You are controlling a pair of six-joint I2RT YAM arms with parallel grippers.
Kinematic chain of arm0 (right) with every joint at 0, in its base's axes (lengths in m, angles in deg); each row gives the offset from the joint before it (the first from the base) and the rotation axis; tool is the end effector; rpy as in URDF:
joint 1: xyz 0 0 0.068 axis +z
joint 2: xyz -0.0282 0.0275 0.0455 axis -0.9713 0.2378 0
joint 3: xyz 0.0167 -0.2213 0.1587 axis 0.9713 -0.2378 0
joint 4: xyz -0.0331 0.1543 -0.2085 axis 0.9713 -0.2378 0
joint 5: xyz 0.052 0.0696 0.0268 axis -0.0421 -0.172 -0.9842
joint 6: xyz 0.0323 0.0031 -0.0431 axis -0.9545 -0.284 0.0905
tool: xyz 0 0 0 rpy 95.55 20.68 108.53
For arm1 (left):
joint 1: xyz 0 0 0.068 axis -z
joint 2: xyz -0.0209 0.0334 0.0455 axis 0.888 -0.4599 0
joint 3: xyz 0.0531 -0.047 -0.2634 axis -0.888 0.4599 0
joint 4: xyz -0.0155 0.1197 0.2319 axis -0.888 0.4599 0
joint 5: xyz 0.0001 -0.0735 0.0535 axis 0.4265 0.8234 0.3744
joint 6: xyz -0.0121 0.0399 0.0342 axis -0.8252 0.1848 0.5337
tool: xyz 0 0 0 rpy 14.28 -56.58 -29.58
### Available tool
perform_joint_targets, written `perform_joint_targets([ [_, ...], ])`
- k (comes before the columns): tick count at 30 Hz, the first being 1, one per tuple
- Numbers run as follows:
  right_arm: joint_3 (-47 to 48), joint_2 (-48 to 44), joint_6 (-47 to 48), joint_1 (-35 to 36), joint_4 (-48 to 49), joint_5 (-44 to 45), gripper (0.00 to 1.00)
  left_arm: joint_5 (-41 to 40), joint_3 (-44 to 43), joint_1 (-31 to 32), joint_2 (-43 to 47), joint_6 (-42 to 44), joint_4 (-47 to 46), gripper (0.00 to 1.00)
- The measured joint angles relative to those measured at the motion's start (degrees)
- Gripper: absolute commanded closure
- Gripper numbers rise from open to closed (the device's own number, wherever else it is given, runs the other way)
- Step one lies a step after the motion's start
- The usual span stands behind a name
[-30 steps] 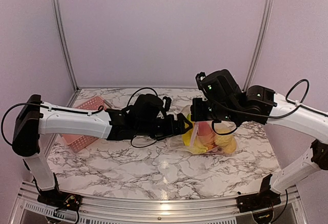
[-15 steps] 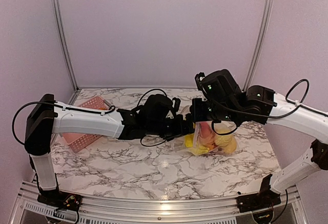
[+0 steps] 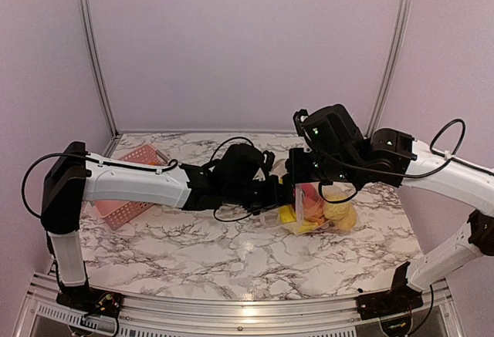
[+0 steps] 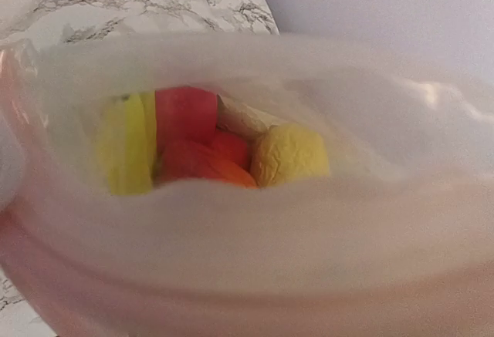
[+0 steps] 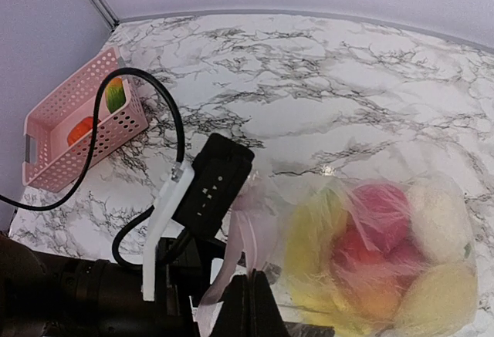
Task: Open the zip-top bag and remove the fake food
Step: Pick up the fake fruit from the zipper food storage bag.
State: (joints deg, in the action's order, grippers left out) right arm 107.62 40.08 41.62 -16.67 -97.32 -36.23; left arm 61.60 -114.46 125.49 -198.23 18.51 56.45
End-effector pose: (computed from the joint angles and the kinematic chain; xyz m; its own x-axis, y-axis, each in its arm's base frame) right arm 0.1587 0.2425 0.3538 -0.6426 -0.0158 -0.7660 -0.3232 0.9121 0.2523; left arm 0.2045 -0.4082 0.2331 -0.8830 -0.0489 -0.4669 0.3656 0.5524 -0.7492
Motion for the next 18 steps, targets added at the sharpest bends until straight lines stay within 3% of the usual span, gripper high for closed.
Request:
perform_joint_targets([
  [10, 0.00, 1.60, 0.02, 0.00, 1.07, -0.07, 1.00, -4.48, 7.06, 0.07, 10.86, 0.04, 2.36, 0.08],
  [18, 0.22, 1.99, 0.02, 0.00, 1.11, -0.07, 1.00, -5.38, 7.58, -0.02, 15.54, 1.55, 5.77, 0.08],
])
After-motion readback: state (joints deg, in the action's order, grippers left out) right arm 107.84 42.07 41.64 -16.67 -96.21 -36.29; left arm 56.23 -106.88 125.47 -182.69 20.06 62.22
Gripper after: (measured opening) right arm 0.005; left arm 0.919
